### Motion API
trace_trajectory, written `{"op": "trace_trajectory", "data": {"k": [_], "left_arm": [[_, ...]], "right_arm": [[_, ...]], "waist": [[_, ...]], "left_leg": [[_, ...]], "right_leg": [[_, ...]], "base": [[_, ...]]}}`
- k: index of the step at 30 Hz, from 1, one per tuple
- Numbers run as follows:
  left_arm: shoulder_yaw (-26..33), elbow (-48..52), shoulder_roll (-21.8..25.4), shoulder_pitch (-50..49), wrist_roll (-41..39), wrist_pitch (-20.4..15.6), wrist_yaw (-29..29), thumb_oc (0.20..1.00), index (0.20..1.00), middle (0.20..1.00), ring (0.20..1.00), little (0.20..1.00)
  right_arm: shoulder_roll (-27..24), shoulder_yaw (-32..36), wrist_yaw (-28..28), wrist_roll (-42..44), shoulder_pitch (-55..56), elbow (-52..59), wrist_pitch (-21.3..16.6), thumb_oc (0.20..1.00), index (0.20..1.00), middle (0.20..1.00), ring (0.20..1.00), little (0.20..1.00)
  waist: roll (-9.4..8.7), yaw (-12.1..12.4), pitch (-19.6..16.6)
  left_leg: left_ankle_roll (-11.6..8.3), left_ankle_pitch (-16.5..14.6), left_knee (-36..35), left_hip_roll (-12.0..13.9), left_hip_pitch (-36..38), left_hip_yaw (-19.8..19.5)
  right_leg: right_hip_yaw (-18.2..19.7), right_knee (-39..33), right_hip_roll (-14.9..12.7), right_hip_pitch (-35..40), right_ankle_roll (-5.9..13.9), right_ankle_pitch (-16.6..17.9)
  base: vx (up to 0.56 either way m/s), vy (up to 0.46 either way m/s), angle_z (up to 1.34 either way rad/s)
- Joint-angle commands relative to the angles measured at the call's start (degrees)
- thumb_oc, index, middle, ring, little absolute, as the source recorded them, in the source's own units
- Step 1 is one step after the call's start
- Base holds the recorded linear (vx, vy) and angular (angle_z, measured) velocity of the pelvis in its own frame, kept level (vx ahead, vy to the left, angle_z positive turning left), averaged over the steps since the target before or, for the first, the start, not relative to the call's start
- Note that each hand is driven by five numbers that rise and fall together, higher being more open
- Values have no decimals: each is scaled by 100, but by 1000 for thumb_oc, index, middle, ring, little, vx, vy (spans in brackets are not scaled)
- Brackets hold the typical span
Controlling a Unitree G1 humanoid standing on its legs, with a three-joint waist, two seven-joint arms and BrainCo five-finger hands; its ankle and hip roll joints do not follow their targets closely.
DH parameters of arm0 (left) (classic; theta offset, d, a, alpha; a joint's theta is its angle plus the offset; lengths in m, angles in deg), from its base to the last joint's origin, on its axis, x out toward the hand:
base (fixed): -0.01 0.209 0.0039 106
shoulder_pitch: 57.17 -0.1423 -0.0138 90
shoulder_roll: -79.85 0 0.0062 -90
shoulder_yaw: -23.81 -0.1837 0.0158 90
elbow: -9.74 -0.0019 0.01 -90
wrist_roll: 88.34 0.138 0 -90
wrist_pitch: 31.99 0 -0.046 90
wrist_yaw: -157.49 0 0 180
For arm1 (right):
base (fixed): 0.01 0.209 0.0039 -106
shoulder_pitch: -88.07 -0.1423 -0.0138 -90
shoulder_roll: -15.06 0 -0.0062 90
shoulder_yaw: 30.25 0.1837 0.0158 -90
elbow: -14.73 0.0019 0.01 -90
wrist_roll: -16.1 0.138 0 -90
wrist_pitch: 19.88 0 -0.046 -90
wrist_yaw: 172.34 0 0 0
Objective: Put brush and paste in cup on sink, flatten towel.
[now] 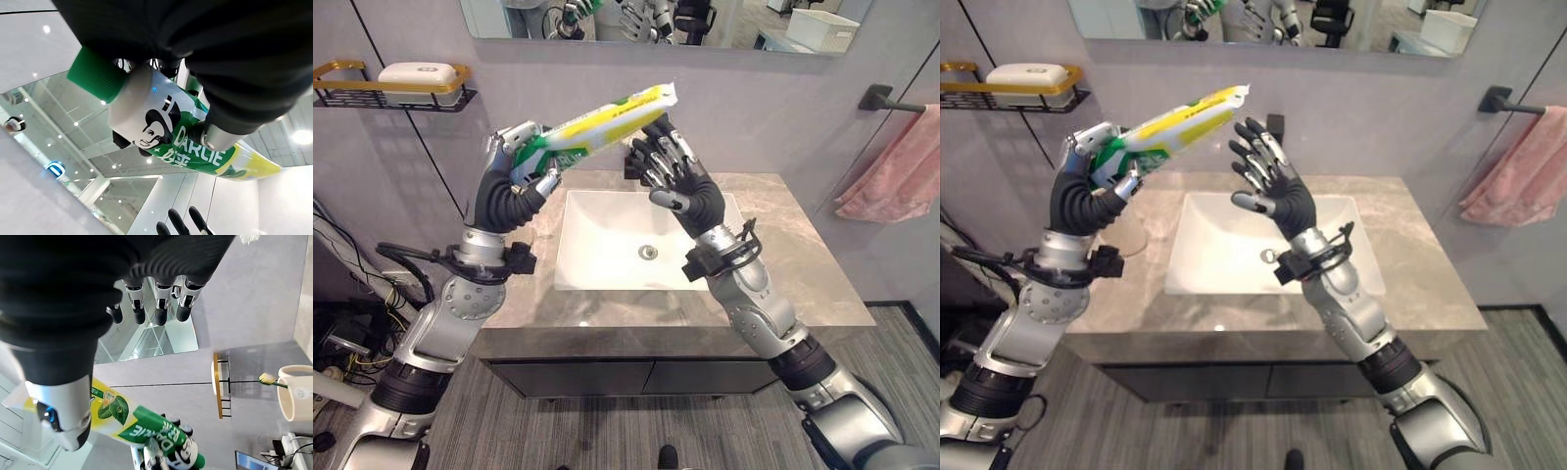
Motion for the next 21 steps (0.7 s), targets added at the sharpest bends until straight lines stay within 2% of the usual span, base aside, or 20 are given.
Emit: {"op": "trace_trajectory", "data": {"k": [1, 11, 21], "left_arm": [[184, 306, 94, 404, -457, -359, -20, 200, 200, 200, 200, 200], [-172, 169, 155, 640, -652, -421, 224, 200, 200, 200, 200, 200], [-568, 96, 112, 773, -533, -368, 400, 200, 200, 200, 200, 200]], "right_arm": [[103, 149, -47, -5, -763, -157, -235, 1000, 1000, 1000, 1000, 1000], [-5, -126, 144, 327, -1310, -704, -78, 1000, 1000, 1000, 1000, 1000], [354, 94, -192, 36, -1402, -732, -296, 1000, 1000, 1000, 1000, 1000]], "waist": [[-69, 70, -170], [-49, 88, -202], [-7, 36, -194]], "left_leg": [[-62, -274, 66, -133, 176, 123], [-78, -265, 66, -129, 146, 118], [-46, -280, 66, -142, 157, 130]], "right_leg": [[-11, 5, -463, 101, 440, -23], [12, 5, -445, 46, 443, -2], [34, 5, -442, 50, 441, -7]], "base": [[0, 0, 0], [0, 0, 0], [0, 0, 0]]}}
